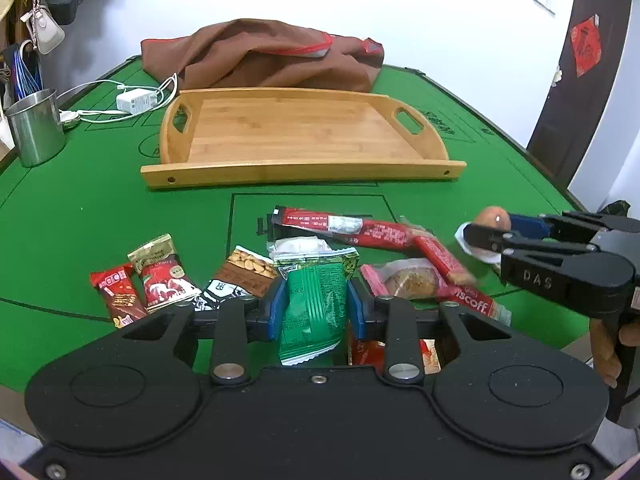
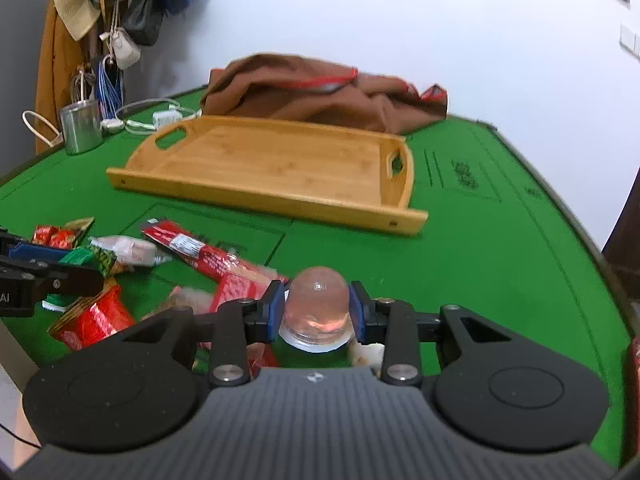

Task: Organize snacks
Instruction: 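Carry the green packet and jelly cup with both grippers over the bamboo tray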

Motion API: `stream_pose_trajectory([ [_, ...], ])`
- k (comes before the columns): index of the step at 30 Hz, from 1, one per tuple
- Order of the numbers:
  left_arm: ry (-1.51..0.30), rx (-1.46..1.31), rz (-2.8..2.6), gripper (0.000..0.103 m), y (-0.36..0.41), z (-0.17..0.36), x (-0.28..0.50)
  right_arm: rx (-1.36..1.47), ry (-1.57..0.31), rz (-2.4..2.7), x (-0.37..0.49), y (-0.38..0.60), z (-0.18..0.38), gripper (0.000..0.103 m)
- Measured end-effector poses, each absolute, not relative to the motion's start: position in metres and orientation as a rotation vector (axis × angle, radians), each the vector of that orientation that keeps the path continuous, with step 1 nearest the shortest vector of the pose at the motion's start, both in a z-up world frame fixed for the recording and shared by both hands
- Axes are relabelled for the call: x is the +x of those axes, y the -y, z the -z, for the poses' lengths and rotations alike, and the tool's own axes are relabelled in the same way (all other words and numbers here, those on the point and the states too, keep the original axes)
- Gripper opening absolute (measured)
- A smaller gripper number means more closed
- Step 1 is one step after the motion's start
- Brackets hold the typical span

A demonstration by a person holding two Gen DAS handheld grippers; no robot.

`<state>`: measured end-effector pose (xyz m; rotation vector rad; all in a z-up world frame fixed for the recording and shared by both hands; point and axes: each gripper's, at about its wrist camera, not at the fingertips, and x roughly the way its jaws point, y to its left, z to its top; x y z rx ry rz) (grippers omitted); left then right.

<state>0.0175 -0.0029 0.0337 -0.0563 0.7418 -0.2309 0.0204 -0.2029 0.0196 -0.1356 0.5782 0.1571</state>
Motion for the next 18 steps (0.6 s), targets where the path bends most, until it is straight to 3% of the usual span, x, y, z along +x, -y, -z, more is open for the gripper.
stream_pose_trajectory([
  [18,-0.742,-0.135,0.174,0.031,-0.024,-0.042,0.026,-0.053,-0.589,-0.155,0.033,0.214,-0.027,0.039],
])
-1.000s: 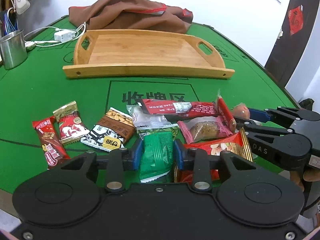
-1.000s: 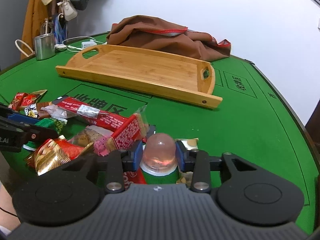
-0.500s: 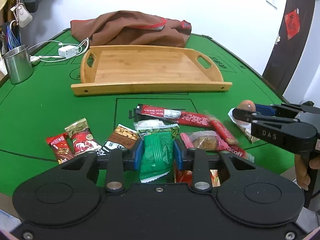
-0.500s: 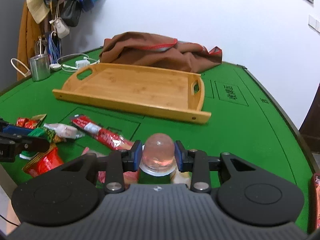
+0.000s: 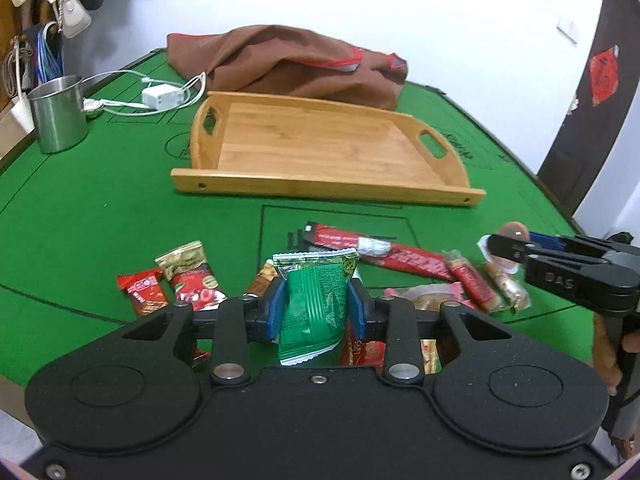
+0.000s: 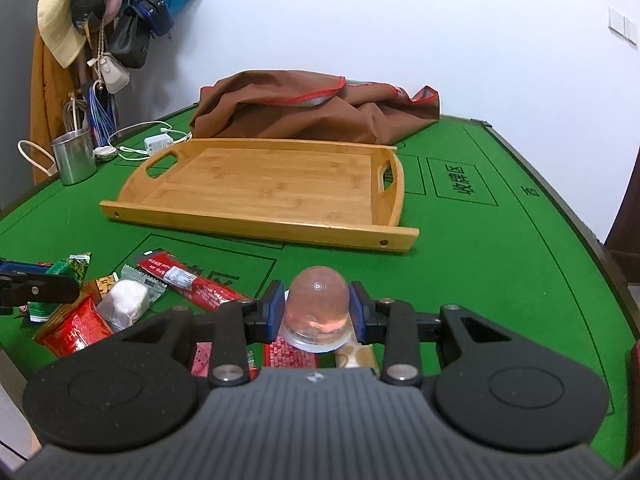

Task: Organize snacks
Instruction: 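Carry the green packet and jelly cup with both grippers over the bamboo tray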

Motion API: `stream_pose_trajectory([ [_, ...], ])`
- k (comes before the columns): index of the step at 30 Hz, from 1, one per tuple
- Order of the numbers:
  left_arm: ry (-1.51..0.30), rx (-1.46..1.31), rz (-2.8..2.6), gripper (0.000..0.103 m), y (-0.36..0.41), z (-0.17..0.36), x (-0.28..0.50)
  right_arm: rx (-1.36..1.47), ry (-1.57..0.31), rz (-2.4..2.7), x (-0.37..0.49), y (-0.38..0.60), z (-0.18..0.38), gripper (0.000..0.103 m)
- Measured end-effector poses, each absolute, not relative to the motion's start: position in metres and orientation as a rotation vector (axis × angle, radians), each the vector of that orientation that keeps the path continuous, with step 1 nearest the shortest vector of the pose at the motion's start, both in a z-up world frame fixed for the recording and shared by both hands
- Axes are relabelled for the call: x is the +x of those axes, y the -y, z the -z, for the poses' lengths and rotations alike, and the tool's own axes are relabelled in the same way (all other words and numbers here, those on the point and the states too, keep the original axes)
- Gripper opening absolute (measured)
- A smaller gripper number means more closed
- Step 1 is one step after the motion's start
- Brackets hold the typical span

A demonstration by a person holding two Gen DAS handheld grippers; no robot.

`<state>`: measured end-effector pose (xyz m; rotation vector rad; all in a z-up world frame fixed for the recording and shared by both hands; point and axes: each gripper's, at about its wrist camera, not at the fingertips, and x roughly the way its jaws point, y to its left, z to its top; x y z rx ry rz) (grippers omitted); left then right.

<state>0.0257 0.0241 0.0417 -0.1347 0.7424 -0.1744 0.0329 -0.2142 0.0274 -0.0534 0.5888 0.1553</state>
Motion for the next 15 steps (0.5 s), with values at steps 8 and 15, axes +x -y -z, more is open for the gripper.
stream_pose_trajectory([
  [8,-0.770,-0.163,0.162,0.032,-0.034,-0.027,0.031,-0.052,-0.603,-0.149,0.033,0.215,-0.025,0.039],
  [15,-0.768,-0.186,0.166,0.036,-0.037,-0.025,0.033,-0.053,-0.608,-0.145,0.033,0.215,-0.024,0.039],
])
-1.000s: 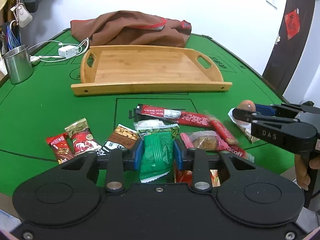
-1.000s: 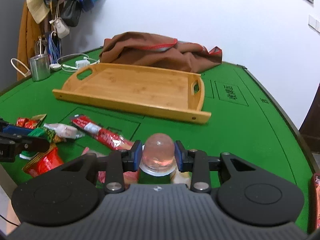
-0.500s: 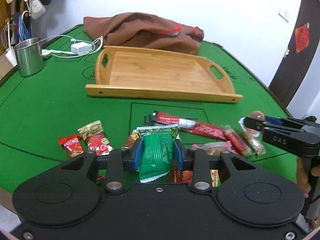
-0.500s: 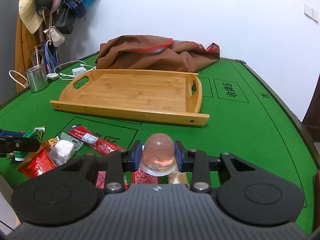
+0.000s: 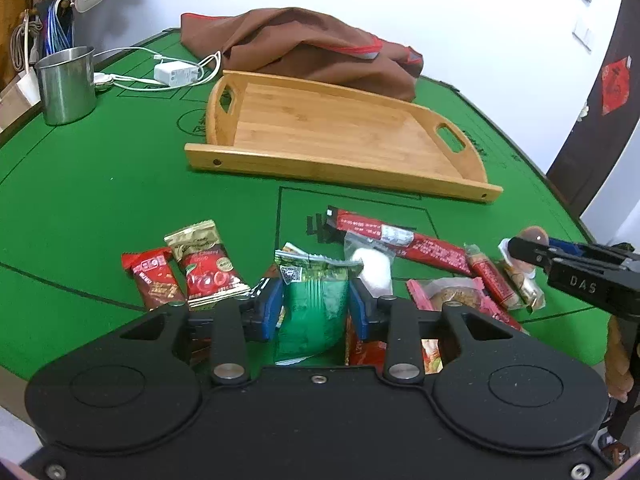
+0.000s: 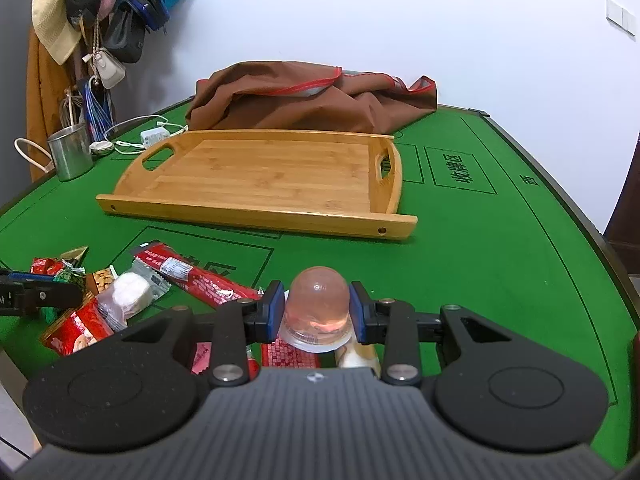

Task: Organize snacks
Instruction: 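Carry the green packet and jelly cup with both grippers over the bamboo tray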

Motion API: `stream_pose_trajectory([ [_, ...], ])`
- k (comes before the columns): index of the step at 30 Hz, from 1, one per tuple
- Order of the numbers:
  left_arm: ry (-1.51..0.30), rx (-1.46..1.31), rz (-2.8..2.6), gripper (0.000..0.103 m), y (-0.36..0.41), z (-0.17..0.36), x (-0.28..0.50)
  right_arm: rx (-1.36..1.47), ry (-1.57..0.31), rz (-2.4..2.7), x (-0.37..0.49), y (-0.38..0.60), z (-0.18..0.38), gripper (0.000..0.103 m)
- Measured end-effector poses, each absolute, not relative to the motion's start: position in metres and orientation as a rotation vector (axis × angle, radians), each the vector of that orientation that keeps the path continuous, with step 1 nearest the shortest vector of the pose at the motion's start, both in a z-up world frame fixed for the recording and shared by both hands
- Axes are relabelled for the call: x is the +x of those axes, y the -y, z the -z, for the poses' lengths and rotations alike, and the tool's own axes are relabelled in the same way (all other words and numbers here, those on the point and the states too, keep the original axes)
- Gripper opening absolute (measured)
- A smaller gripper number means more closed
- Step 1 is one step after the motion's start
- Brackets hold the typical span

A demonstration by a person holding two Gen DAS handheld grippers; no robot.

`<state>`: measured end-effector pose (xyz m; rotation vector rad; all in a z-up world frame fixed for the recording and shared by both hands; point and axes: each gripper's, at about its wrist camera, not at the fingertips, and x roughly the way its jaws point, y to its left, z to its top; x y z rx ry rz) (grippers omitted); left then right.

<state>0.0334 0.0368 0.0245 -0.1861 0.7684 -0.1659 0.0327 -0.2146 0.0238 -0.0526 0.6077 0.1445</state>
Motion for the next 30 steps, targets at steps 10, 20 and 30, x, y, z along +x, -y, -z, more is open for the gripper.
stream_pose_trajectory([
  [10,-0.746,-0.192,0.158,0.034,-0.040,-0.025,0.043,-0.056,-0.609,-0.145,0.034,0.214,-0.023,0.039],
  [20,-0.710,-0.174,0.143,0.033,-0.043,-0.047,0.054,-0.054,-0.598,-0.169,0.038,0.213,-0.031,0.039],
  [30,-0.709,-0.174,0.187,0.032,-0.034,-0.069,0.095,0.026,-0.635,-0.232,0.071,0.220,-0.049,0.039],
])
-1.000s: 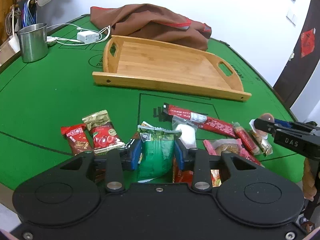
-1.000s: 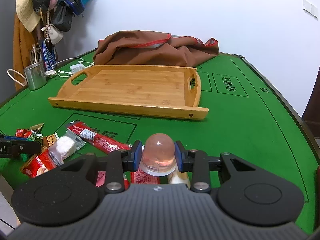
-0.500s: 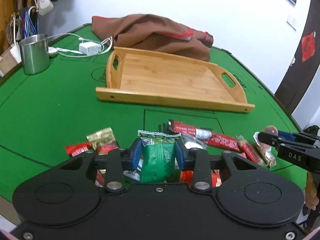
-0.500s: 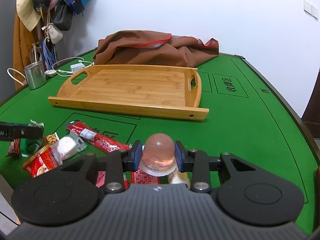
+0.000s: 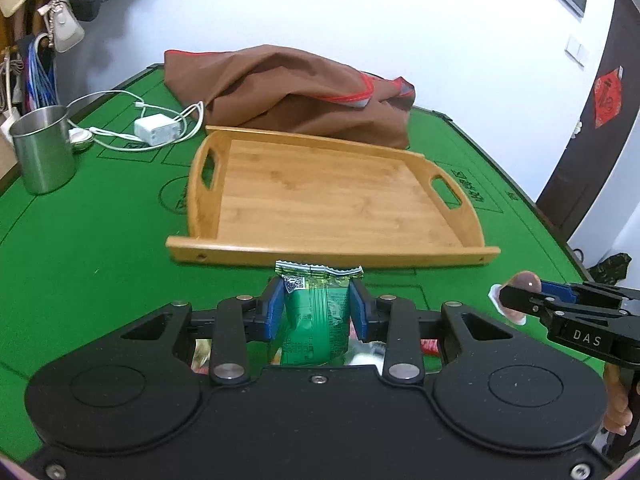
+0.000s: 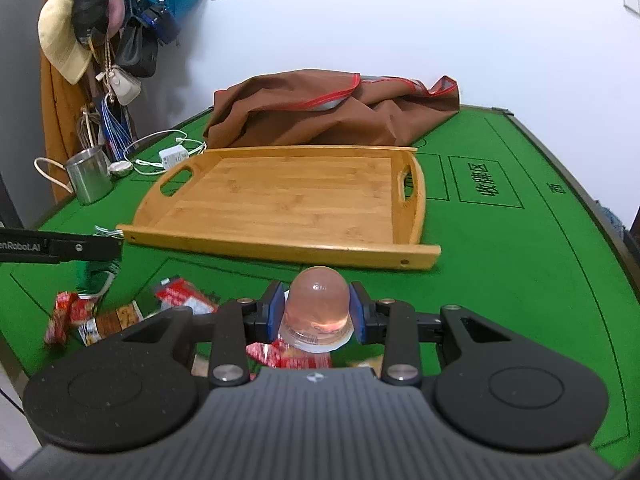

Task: Organize snacks
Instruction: 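Carry the green packet and jelly cup with both grippers over the bamboo tray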

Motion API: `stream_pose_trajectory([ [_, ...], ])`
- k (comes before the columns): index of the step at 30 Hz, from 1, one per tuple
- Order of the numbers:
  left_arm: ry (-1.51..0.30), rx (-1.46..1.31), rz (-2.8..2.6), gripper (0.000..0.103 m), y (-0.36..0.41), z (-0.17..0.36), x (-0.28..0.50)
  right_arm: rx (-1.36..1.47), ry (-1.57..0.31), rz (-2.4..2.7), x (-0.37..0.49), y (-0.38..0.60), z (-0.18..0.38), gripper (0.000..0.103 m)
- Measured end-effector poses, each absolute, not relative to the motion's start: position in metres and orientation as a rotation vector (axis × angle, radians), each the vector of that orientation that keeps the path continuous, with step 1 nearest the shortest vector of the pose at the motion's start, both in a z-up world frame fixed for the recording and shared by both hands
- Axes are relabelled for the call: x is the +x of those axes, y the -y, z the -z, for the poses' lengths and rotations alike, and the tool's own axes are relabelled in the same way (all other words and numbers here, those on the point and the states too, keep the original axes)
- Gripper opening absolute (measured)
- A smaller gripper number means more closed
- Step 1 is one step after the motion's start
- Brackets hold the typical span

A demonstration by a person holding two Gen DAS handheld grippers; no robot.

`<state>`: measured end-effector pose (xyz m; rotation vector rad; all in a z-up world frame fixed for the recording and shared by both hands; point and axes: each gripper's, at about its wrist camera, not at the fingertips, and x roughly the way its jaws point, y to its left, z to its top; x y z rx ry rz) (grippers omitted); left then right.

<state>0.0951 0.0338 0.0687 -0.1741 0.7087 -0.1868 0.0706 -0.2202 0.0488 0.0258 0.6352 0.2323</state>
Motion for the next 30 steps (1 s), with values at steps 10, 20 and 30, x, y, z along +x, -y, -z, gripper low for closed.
stream_pose_trajectory([
  [10,-0.789,-0.204,0.206,0.032,-0.024,-0.074,0.161,0.090,-0.705,-0.238,0.132,0.225,-0.064,0.039],
  [20,-0.840,-0.178,0.165,0.032,-0.004,-0.063,0.229,0.027,-0.780,-0.179,0.198,0.203,-0.054,0.039],
  [30,-0.866,-0.152,0.137,0.032,0.012,-0.041,0.272,-0.002,-0.835,-0.156,0.236,0.186,-0.030,0.039],
])
